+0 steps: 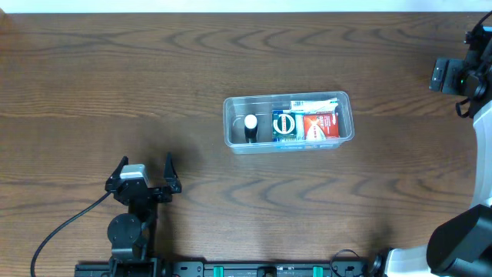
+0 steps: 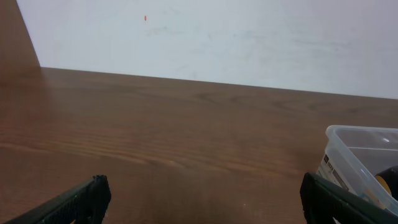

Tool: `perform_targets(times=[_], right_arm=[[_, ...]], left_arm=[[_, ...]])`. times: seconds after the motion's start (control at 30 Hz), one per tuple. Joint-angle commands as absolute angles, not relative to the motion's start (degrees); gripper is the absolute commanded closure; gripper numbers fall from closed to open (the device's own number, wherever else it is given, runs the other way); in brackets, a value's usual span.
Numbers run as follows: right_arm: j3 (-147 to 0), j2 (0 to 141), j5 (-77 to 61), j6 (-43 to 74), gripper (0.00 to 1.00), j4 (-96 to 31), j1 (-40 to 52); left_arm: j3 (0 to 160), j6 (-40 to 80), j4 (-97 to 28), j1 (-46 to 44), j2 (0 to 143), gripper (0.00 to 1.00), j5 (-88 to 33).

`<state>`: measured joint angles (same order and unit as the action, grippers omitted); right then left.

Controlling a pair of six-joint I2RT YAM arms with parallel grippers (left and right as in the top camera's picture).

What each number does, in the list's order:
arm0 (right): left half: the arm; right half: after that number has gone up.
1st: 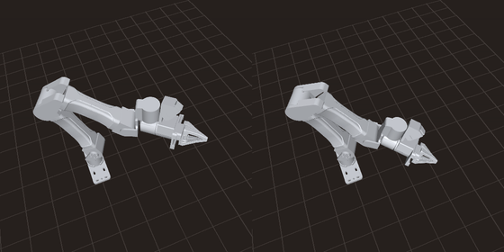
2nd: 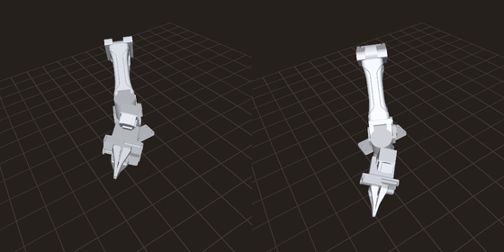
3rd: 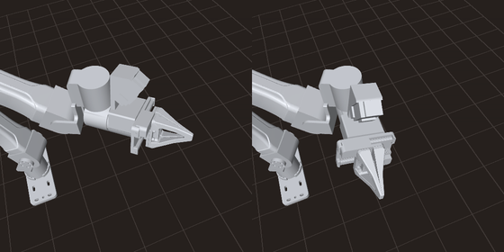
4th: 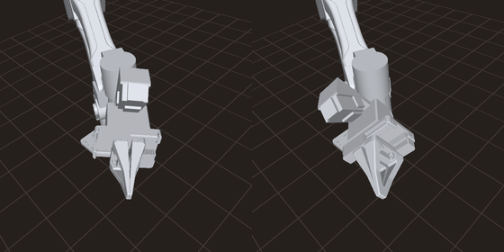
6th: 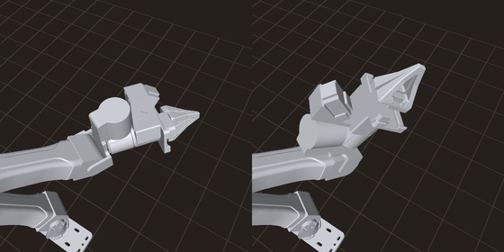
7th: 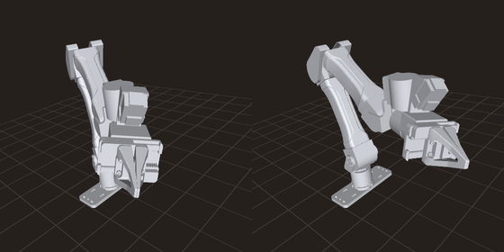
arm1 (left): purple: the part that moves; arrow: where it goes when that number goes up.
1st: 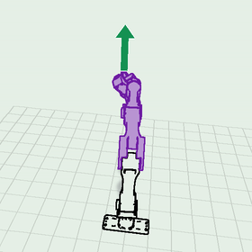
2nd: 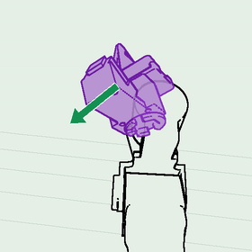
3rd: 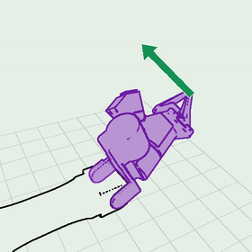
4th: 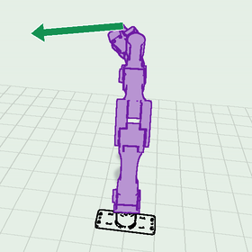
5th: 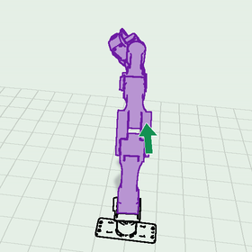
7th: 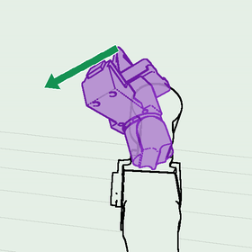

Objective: Pack container

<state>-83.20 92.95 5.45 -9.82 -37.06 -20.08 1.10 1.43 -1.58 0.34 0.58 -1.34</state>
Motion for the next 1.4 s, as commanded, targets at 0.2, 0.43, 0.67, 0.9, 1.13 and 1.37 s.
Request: perform_targets(times=[0.2, 0.43, 0.67, 0.9, 1.13, 1.37], right_arm=[[-83.57, 92.90, 5.78, -9.02, 0.01, -37.08, -20.29], [-83.57, 92.90, 5.78, -9.02, 0.01, -37.08, -20.29], [-83.57, 92.90, 5.78, -9.02, 0.01, -37.08, -20.29], [-83.55, 92.49, 5.80, -9.02, 0.01, -37.10, -20.18], [-82.91, 85.27, 5.80, -9.02, 0.01, -37.08, -15.40], [-74.11, 73.89, 5.78, -9.02, 0.01, -37.01, -0.45]], left_arm=[[0.23, 0.86, -4.05, 0.69, 0.23, 0.02, -0.86], [0.23, 0.86, -4.05, 0.69, 0.23, 0.02, -0.86], [0.23, 0.86, -4.05, 0.69, 0.23, 0.02, -0.86], [0.23, 0.86, -4.05, 0.69, 0.23, 0.02, -0.86], [0.23, 0.86, -4.05, 0.69, 0.23, 0.02, -0.86], [0.23, 0.86, -4.05, 0.69, 0.23, 0.02, -0.86]])
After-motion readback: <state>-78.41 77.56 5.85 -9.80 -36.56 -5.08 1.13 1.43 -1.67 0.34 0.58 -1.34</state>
